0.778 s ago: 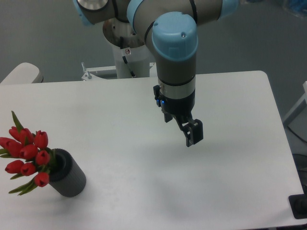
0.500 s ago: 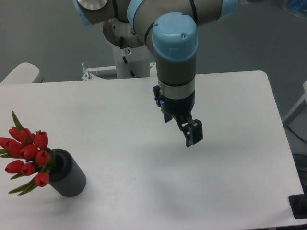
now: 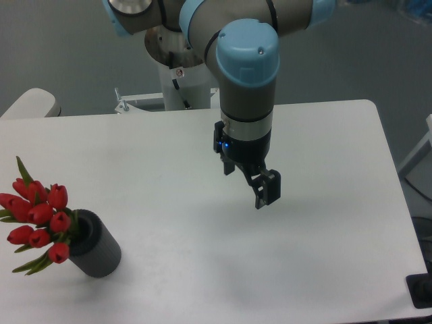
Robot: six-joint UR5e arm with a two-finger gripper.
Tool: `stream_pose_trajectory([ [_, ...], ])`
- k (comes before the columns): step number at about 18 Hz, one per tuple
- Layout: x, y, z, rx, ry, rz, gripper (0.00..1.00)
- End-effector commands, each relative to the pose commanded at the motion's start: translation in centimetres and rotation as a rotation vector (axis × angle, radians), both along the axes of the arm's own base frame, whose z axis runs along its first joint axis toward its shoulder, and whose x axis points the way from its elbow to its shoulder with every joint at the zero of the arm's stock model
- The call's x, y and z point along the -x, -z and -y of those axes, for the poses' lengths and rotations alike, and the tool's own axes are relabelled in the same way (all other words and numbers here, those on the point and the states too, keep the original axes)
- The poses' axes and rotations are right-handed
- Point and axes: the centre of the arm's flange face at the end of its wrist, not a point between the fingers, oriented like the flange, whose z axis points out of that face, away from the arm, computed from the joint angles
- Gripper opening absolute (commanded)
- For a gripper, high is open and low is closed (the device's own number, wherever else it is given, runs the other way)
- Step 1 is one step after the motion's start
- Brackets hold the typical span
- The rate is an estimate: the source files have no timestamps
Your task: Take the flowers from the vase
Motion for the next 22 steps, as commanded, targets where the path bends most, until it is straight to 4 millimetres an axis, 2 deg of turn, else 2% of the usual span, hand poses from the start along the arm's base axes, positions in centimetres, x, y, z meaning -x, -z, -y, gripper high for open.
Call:
stream_pose_trajectory([
  [3,-0.6,0.1,-0.4,-0.008,-0.014,0.015,1.0],
  [5,-1.0,0.0,-1.0,-0.075,-0.089,0.084,1.0],
  [8,-1.7,1.1,-1.2,-0.139,-0.123,0.158,1.0],
  [11,-3.0,1.9,-0.8,-0.186,-0.123,0.219,1.0],
  [18,-6.6,4.0,-0.4,-0.439,-0.104,0.479,1.0],
  [22,-8.5,4.5,-0.1,-0.493,-0.069,0.502,1.0],
])
